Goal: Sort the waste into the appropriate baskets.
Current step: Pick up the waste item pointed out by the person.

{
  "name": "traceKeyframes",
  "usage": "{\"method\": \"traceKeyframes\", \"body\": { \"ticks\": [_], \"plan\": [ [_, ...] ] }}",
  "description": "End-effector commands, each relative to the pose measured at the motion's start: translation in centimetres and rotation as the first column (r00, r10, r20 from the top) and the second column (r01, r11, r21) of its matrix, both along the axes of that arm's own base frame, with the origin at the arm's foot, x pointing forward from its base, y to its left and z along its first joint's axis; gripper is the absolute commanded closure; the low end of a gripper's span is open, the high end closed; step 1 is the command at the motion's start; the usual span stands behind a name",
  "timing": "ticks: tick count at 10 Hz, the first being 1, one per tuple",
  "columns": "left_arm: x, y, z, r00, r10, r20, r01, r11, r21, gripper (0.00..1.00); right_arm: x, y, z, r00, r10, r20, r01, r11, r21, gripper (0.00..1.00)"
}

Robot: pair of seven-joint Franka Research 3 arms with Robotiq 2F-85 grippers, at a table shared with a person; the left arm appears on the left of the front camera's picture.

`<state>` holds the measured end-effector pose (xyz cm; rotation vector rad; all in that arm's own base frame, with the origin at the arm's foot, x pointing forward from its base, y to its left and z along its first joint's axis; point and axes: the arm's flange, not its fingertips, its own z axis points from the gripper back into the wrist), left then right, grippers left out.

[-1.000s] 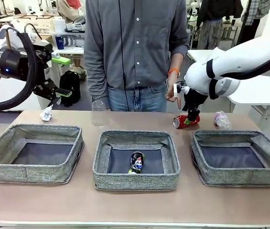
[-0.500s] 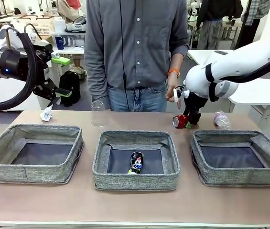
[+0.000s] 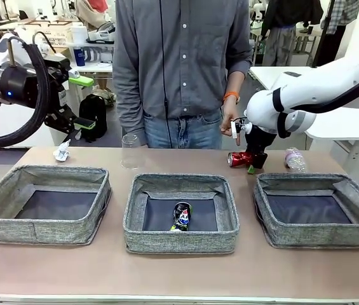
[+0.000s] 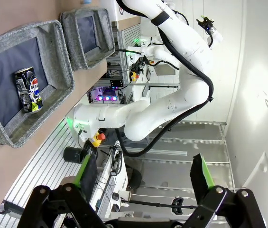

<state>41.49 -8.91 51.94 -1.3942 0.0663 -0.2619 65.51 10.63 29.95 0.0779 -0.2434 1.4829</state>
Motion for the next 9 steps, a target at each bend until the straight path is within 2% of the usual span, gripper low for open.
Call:
{"method": "traceKeyframes", "body": {
  "ticks": [1, 2, 3, 4, 5, 6, 9],
  "plan": [
    [-0.15, 0.07, 0.17, 1.0, -0.006, 0.013, 0.006, 1.0, 0.007, 0.0, 0.57, 0.03, 0.37, 1.0, -0.001, -0.004, 0.001, 1.0, 0.007, 0.0],
    [-0.15, 0.07, 0.17, 1.0, -0.006, 0.013, 0.006, 1.0, 0.007, 0.0, 0.59, 0.02, 0.41, 1.0, 0.007, -0.015, -0.007, 1.0, 0.007, 0.6],
    [-0.15, 0.07, 0.17, 1.0, -0.006, 0.013, 0.006, 1.0, 0.007, 0.0, 0.65, 0.05, 0.41, 1.0, -0.005, -0.026, 0.004, 1.0, -0.006, 0.6],
    [-0.15, 0.07, 0.17, 1.0, -0.006, 0.013, 0.006, 1.0, 0.007, 0.0, 0.66, 0.05, 0.37, 0.999, -0.01, -0.031, 0.01, 1.0, -0.007, 1.0],
    [-0.15, 0.07, 0.17, 1.0, -0.006, 0.013, 0.006, 1.0, 0.007, 0.0, 0.68, -0.01, 0.29, 0.999, -0.014, -0.034, 0.014, 1.0, -0.011, 0.65],
    [-0.15, 0.07, 0.17, 1.0, -0.006, 0.013, 0.006, 1.0, 0.007, 0.0, 0.65, -0.03, 0.25, 0.999, -0.014, -0.036, 0.013, 1.0, -0.013, 1.0],
    [-0.15, 0.07, 0.17, 1.0, -0.006, 0.013, 0.006, 1.0, 0.007, 0.0, 0.52, -0.17, 0.3, 0.999, -0.016, -0.035, 0.015, 1.0, -0.023, 1.0]
  ]
}}
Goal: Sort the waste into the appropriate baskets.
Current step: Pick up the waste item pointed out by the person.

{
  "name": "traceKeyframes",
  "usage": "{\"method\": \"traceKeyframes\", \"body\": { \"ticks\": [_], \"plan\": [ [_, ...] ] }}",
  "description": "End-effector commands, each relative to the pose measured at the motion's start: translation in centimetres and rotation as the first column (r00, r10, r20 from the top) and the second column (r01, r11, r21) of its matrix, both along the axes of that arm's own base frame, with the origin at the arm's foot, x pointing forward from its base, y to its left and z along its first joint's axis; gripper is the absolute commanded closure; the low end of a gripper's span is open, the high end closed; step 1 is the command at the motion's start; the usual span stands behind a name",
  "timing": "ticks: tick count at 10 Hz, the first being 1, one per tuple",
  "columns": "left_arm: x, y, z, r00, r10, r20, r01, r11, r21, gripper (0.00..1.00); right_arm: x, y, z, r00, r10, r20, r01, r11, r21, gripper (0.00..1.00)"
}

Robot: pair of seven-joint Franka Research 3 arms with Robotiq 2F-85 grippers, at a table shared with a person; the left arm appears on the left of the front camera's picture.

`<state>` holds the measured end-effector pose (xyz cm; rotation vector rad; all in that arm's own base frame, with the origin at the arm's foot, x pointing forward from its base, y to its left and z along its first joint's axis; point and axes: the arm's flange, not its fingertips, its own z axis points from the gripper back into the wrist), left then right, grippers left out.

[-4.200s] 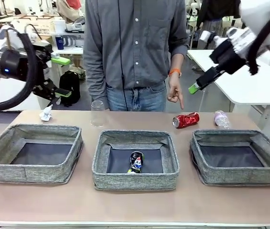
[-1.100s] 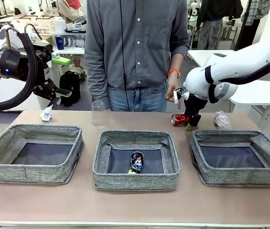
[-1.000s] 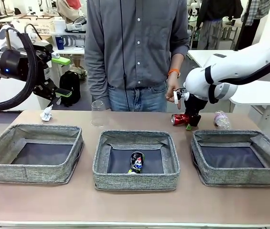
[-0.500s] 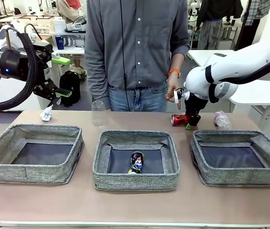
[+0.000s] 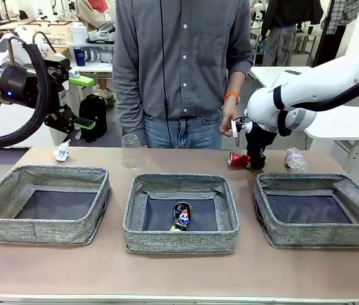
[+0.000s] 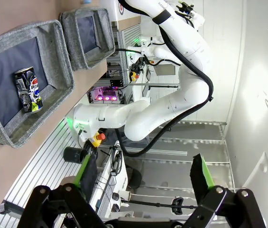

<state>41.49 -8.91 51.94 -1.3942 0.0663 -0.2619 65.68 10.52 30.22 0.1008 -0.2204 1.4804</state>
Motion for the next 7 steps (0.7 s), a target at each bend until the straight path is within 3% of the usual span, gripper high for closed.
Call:
{"method": "traceKeyframes", "body": {
  "ticks": [1, 4, 7],
  "plan": [
    [-0.2, 0.1, 0.2, 1.0, -0.006, 0.013, 0.006, 1.0, 0.007, 0.0, 0.3, -0.1, 0.0, 1.0, -0.02, -0.009, 0.02, 0.999, -0.029, 1.0],
    [-0.2, 0.1, 0.2, 1.0, -0.006, 0.013, 0.006, 1.0, 0.007, 0.0, 0.2, -0.6, 0.7, 0.998, -0.067, -0.006, 0.067, 0.997, -0.032, 1.0],
    [-0.2, 0.1, 0.2, 1.0, -0.006, 0.013, 0.006, 1.0, 0.007, 0.0, -1.8, -2.7, 6.4, 0.976, -0.219, 0.013, 0.22, 0.974, -0.054, 1.0]
  ]
}}
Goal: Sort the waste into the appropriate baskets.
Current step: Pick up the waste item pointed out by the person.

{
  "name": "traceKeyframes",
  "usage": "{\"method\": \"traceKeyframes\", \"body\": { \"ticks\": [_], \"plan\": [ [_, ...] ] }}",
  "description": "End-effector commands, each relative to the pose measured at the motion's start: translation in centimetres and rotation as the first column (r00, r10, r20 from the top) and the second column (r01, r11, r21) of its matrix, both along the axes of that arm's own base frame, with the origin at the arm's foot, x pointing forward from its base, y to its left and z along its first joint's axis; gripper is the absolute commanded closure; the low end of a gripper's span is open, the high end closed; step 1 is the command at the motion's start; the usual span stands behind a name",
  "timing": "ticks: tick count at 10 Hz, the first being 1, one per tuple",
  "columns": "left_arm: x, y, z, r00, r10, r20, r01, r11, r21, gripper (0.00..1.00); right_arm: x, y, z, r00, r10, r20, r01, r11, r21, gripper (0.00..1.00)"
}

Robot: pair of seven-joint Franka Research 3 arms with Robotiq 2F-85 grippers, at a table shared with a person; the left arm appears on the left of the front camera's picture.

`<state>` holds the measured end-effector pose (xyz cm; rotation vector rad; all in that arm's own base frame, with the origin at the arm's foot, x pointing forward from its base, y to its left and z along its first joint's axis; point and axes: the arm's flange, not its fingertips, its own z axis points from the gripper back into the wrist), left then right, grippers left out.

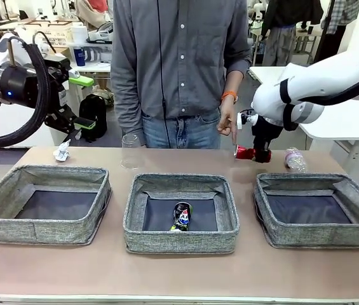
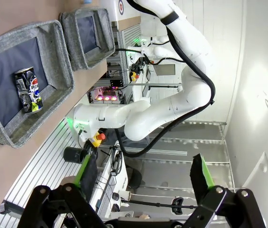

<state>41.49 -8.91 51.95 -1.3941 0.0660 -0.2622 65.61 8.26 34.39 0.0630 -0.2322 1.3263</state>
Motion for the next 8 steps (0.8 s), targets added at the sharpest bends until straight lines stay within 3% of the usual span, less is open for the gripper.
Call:
{"method": "traceKeyframes", "body": {
  "ticks": [1, 3, 5, 8],
  "plan": [
    [-0.2, 0.1, 0.2, 1.0, -0.006, 0.013, 0.006, 1.0, 0.007, 0.0, -2.7, -1.0, 4.5, 0.992, -0.124, -0.03, 0.123, 0.991, -0.048, 1.0],
    [-0.2, 0.1, 0.2, 1.0, -0.006, 0.013, 0.006, 1.0, 0.007, 0.0, -5.5, -1.5, 9.1, 0.967, -0.238, -0.087, 0.228, 0.967, -0.114, 1.0],
    [-0.2, 0.1, 0.2, 1.0, -0.006, 0.013, 0.006, 1.0, 0.007, 0.0, -8.9, -2.2, 13.3, 0.918, -0.389, -0.071, 0.37, 0.909, -0.191, 1.0],
    [-0.2, 0.1, 0.2, 1.0, -0.006, 0.013, 0.006, 1.0, 0.007, 0.0, -15.7, -2.0, 17.4, 0.813, -0.575, 0.088, 0.582, 0.804, -0.121, 1.0]
  ]
}}
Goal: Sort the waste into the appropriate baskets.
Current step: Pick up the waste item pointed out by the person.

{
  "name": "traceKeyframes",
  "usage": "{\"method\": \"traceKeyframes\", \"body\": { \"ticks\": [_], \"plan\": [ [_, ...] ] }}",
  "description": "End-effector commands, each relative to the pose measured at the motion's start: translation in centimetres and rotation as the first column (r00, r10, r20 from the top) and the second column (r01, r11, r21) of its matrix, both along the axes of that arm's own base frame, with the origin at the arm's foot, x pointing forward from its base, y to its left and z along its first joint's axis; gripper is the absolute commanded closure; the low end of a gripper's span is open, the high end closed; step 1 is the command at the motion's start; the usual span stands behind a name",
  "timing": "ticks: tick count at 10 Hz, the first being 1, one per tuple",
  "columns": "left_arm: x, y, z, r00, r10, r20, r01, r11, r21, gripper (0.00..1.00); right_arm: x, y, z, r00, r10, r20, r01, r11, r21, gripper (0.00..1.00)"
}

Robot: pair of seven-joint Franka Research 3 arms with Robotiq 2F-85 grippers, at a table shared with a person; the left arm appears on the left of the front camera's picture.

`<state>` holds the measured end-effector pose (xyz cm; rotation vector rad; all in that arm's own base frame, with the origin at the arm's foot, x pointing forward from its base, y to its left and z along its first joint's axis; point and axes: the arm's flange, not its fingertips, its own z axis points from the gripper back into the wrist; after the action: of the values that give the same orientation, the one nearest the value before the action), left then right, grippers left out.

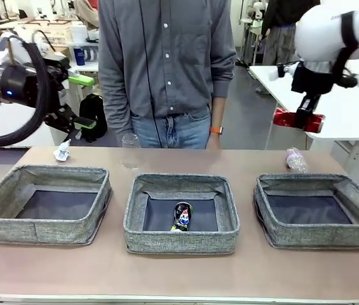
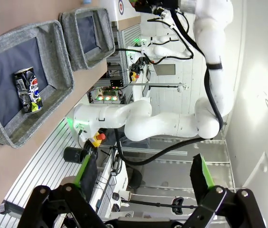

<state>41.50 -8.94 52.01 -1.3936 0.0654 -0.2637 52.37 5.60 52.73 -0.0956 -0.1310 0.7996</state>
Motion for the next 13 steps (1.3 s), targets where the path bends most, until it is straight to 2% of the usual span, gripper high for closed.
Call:
{"method": "traceKeyframes", "body": {
  "ticks": [1, 2, 4, 5, 6, 7, 8, 9, 10, 11, 12, 13],
  "plan": [
    [-0.2, 0.1, 0.1, 1.0, -0.005, 0.012, 0.005, 1.0, 0.007, 0.0, -3.9, 0.8, -1.3, 0.989, -0.09, 0.116, 0.09, 0.996, 0.007, 1.0],
    [-0.2, 0.1, 0.1, 1.0, -0.005, 0.012, 0.005, 1.0, 0.007, 0.0, 0.0, 0.0, 0.0, 1.0, 0.0, 0.0, 0.0, 1.0, 0.0, 1.0],
    [-0.2, 0.1, 0.1, 1.0, -0.005, 0.012, 0.005, 1.0, 0.007, 0.0, 0.0, 0.0, 0.0, 1.0, 0.0, 0.0, 0.0, 1.0, 0.0, 1.0],
    [-0.2, 0.1, 0.1, 1.0, -0.005, 0.012, 0.005, 1.0, 0.007, 0.0, -2.1, 0.4, 0.3, 0.999, -0.039, 0.031, 0.039, 0.999, 0.014, 0.71],
    [-0.2, 0.1, 0.1, 1.0, -0.005, 0.012, 0.005, 1.0, 0.007, 0.0, -1.2, 1.7, -1.4, 0.997, -0.044, -0.055, 0.051, 0.99, 0.13, 0.71],
    [-0.2, 0.1, 0.1, 1.0, -0.005, 0.012, 0.005, 1.0, 0.007, 0.0, -1.5, 4.5, 1.1, 0.995, -0.088, -0.037, 0.09, 0.995, 0.038, 0.71],
    [-0.2, 0.1, 0.1, 1.0, -0.005, 0.012, 0.005, 1.0, 0.007, 0.0, -2.7, 7.0, 4.6, 0.995, -0.086, 0.047, 0.088, 0.996, -0.035, 0.71],
    [-0.2, 0.1, 0.1, 1.0, -0.005, 0.012, 0.005, 1.0, 0.007, 0.0, -4.3, 9.4, 7.6, 0.994, -0.048, 0.098, 0.053, 0.998, -0.044, 0.71],
    [-0.2, 0.1, 0.1, 1.0, -0.005, 0.012, 0.005, 1.0, 0.007, 0.0, -5.9, 11.9, 10.2, 0.989, -0.061, 0.134, 0.07, 0.995, -0.066, 0.71],
    [-0.2, 0.1, 0.1, 1.0, -0.005, 0.012, 0.005, 1.0, 0.007, 0.0, -7.6, 14.9, 12.8, 0.987, -0.153, 0.046, 0.157, 0.985, -0.075, 0.71],
    [-0.2, 0.1, 0.1, 1.0, -0.005, 0.012, 0.005, 1.0, 0.007, 0.0, -8.9, 17.8, 15.1, 0.921, -0.365, -0.133, 0.364, 0.931, -0.031, 0.71],
    [-0.2, 0.1, 0.1, 1.0, -0.005, 0.012, 0.005, 1.0, 0.007, 0.0, -10.7, 20.3, 17.1, 0.838, -0.508, -0.201, 0.514, 0.858, -0.027, 0.71]
  ]
}}
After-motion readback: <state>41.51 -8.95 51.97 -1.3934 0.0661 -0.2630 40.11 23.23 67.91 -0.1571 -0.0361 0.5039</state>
